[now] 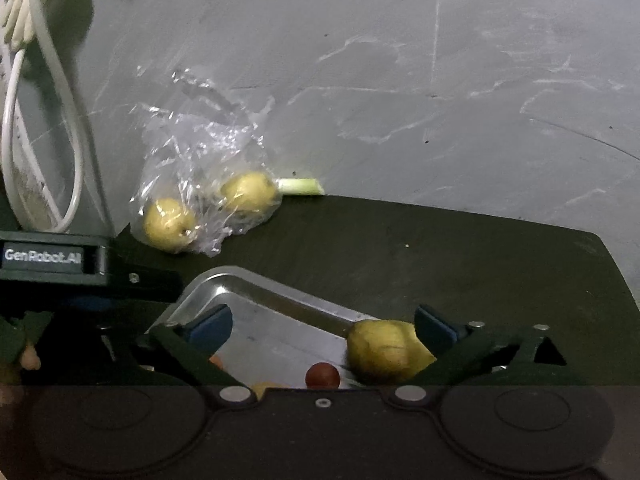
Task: Organize fruits
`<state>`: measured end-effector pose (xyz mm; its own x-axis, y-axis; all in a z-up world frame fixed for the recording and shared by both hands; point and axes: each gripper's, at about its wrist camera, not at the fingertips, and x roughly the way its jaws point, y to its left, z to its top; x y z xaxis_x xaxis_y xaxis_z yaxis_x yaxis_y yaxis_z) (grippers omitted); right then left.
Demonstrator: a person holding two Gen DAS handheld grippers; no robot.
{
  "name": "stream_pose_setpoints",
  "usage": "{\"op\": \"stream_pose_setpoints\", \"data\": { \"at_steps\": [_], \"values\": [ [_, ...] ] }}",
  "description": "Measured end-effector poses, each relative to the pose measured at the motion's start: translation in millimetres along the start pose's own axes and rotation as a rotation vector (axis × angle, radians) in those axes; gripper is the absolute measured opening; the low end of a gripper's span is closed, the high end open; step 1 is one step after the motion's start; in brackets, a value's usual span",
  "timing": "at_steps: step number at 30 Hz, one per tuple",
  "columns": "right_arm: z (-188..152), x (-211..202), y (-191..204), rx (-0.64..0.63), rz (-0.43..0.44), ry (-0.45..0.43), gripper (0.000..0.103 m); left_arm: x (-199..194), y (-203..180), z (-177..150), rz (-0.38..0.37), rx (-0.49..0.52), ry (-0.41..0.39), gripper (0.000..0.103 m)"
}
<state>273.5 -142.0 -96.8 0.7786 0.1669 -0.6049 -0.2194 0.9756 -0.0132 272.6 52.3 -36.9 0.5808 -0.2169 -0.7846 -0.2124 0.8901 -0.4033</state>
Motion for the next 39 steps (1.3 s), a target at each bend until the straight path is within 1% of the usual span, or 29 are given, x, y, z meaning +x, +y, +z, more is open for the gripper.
{"op": "stream_pose_setpoints", "data": {
  "at_steps": [3,5,16,22,31,39],
  "values": [
    [0.5,-3.6,-0.5,0.011,-0.031,-0.017,0.102,-1.3,3.8,1.1,0.005,-0.027,0.007,0.102],
    [0.6,-6.1,-1.6,0.021,-0.043,-0.023,0.102,-2.3,4.2,0.7,0.009,-0.028,0.006,0.102],
    [-2.7,-20.0,-2.1,0.068,-0.059,-0.038,0.102,-13.0,5.3,-5.2,0.033,-0.010,-0.003,0.102],
    [-7.7,-33.8,-4.3,0.091,-0.085,-0.058,0.102,-20.4,7.7,-10.0,0.044,0.022,-0.004,0.102],
    [-16.1,-52.5,-7.1,0.132,-0.127,-0.084,0.102,-28.9,10.4,-18.3,0.039,0.070,0.013,0.102],
    [-37.4,-72.9,-2.1,0.165,-0.157,-0.114,0.102,-37.7,11.0,-28.8,0.032,0.124,0.008,0.102]
  ]
}}
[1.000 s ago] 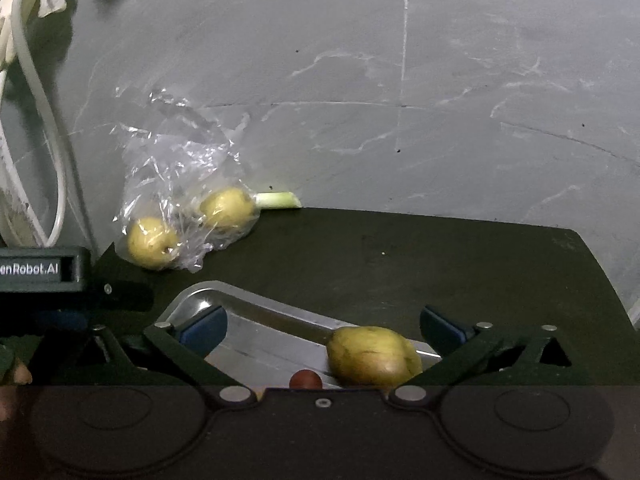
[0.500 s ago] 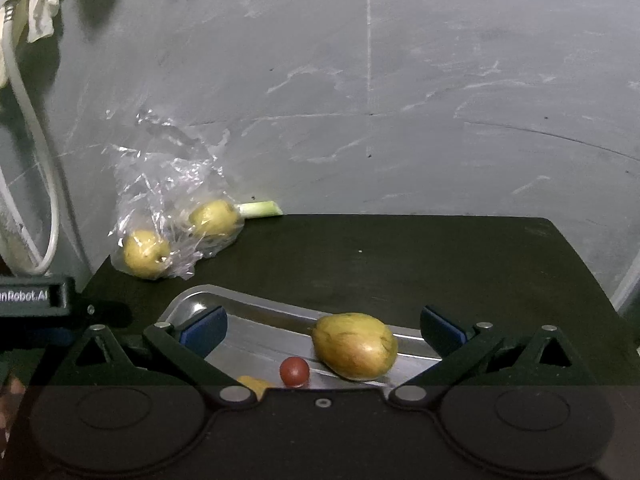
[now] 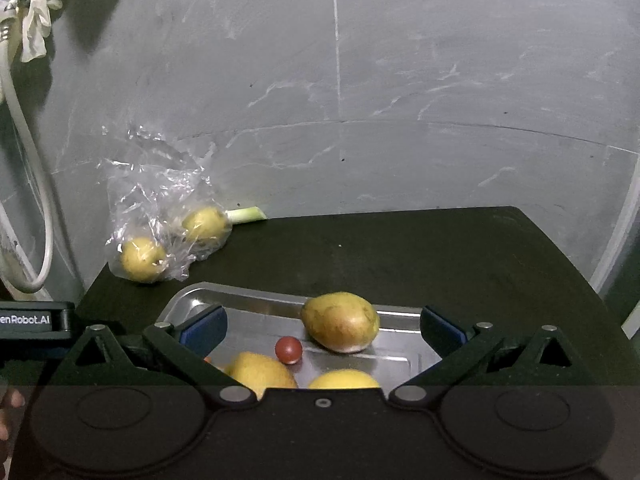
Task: Organize fruits
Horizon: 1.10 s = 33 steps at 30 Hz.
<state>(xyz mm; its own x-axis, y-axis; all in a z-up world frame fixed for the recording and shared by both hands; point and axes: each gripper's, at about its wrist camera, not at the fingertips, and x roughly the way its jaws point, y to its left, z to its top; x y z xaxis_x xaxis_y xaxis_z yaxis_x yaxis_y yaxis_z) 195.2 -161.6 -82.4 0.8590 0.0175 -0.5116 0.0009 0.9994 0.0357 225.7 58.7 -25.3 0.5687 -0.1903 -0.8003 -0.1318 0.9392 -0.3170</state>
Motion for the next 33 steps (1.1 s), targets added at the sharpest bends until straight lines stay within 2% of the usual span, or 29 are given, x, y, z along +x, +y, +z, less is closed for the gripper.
{"op": "stream_pose_setpoints", "data": {
  "at_steps": [14,23,33],
  "values": [
    [-14.4,-25.6,-2.6,0.002,-0.032,-0.013,0.102,-15.7,-0.1,-12.3,-0.015,0.038,-0.028,0.102],
    [-18.5,-36.5,-2.4,-0.017,-0.009,-0.030,0.102,-24.2,-0.8,-17.5,-0.002,0.033,-0.051,0.102],
    [-22.8,-62.5,-8.9,-0.019,0.025,-0.063,0.102,-51.8,-11.5,-34.3,-0.006,0.046,-0.104,0.102]
  ]
}}
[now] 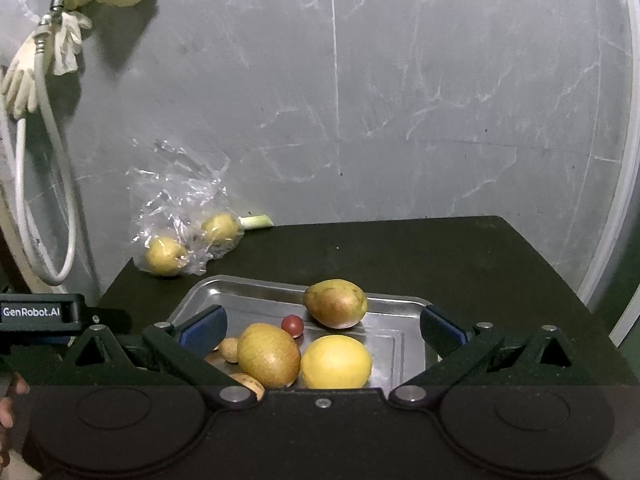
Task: Organize fruits
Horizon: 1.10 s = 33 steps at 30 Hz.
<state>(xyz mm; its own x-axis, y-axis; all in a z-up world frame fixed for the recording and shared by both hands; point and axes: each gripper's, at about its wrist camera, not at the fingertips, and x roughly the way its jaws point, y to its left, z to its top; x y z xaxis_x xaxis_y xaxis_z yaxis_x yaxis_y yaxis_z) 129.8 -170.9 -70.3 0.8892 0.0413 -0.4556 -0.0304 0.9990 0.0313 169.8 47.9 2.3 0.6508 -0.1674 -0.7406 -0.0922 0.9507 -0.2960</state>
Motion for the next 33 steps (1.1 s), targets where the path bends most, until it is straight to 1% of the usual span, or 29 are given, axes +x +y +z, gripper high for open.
{"op": "stream_pose_setpoints", "data": {
  "at_steps": [9,20,33],
  "values": [
    [-3.9,-38.2,-10.7,0.007,0.014,-0.046,0.102,-33.9,-16.4,-21.7,0.004,0.025,-0.048,0.102],
    [-14.3,-72.0,-18.8,0.002,0.046,-0.071,0.102,-72.6,-24.3,-45.4,0.030,0.037,-0.093,0.102],
    [-24.8,-95.3,-29.7,0.004,0.074,-0.082,0.102,-99.2,-31.3,-68.0,0.063,0.040,-0.120,0.102]
  ]
}}
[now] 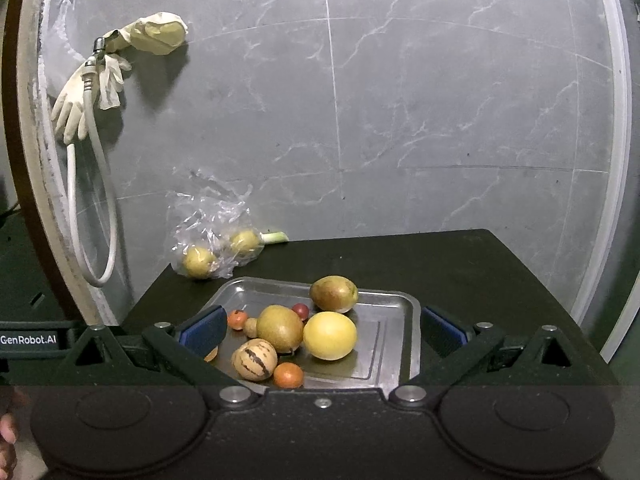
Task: Organize fruits
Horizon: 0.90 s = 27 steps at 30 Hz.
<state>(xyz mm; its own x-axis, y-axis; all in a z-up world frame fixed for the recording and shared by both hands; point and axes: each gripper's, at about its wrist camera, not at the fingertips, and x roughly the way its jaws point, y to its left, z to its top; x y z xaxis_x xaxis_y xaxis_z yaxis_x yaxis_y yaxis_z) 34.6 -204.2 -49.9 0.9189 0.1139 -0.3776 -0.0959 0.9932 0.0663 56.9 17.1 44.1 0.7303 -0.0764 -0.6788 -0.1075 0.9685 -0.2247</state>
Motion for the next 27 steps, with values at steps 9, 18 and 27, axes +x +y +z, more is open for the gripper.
{"op": "stream_pose_setpoints", "data": {
  "at_steps": [9,18,27],
  "values": [
    [-7.1,-10.9,-7.8,-0.011,0.008,-0.005,0.102,-10.9,-3.6,-8.4,0.020,-0.014,-0.018,0.102],
    [-14.7,-17.3,-13.8,-0.044,-0.015,-0.034,0.102,-16.5,-6.4,-12.6,0.051,-0.017,-0.062,0.102],
    [-22.7,-20.1,-15.9,-0.037,-0.010,-0.022,0.102,-25.3,-0.9,-21.9,0.082,0.004,-0.079,0.102]
  ]
}}
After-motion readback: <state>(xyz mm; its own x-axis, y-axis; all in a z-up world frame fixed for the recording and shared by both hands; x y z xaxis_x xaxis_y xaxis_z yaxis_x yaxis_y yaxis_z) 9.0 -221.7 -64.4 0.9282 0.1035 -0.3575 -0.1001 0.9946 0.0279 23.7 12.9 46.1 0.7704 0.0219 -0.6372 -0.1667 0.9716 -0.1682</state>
